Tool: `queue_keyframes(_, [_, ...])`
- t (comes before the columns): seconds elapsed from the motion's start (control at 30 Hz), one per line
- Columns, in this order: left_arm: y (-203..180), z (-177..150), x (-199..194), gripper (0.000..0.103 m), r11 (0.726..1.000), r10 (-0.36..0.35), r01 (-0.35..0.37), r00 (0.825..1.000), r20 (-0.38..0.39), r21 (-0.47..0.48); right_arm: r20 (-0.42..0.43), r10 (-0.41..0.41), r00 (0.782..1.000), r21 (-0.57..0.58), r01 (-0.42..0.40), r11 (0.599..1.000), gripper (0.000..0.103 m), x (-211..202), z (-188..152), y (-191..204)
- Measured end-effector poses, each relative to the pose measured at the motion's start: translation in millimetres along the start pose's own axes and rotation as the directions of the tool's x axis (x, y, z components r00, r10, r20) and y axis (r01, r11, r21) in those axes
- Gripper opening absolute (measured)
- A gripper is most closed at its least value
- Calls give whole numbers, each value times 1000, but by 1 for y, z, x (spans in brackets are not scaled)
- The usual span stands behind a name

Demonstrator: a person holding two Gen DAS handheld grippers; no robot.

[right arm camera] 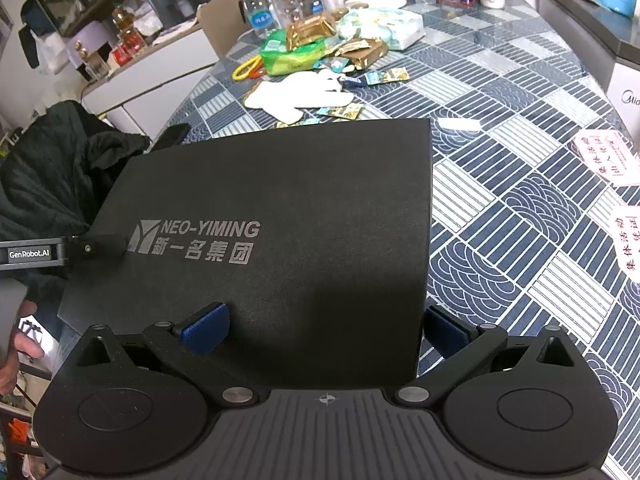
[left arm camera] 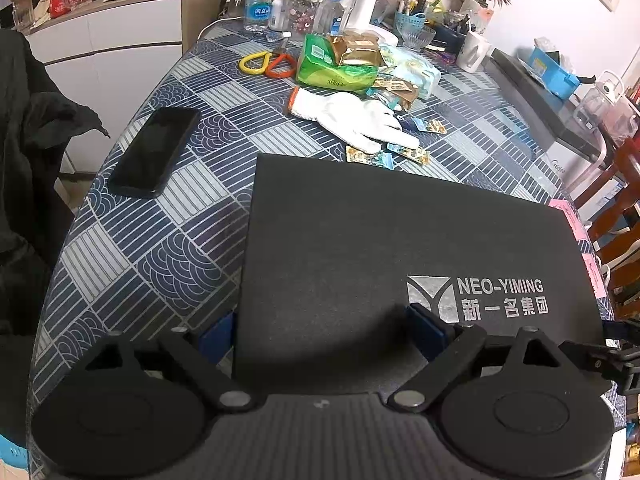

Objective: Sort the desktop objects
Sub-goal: 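Press the lid down onto the box with both tools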

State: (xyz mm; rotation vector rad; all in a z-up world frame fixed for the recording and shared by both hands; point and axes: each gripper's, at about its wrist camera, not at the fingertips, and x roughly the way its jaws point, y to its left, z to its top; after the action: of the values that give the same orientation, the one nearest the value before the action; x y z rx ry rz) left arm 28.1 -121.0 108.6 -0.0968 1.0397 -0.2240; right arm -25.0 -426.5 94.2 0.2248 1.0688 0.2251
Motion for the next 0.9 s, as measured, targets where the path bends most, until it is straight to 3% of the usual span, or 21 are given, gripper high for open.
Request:
queue_keyframes(0.23, [4,2,-1,103,1000,-5,5,1000,-7,-10,14,1,1000,23,-2,1000,103,-1,-1,-4])
queue_keyframes(0.33, [1,6,-8,103,999,43,-43,999,11,1,54,-17,998,29,15,999,103,-9,0,-1])
queue_keyframes(0.43, [-15,8,-23,103,995,86,-89,994,66,46,124,-90,988,-4,91,996,103,-21,-1,9])
queue_keyframes(0.53, [-34,8,-28,103,991,95,-101,993,69,88,151,-92,984,-26,97,995,103,-27,-3,19])
queue_keyframes(0.67, [-57,2,-21,103,983,112,-119,992,54,138,158,-81,984,-102,98,990,103,-26,-10,41])
queue_keyframes(0.9, [-68,-9,-9,103,977,158,-159,987,14,142,137,-96,986,-190,122,974,103,-14,-23,68])
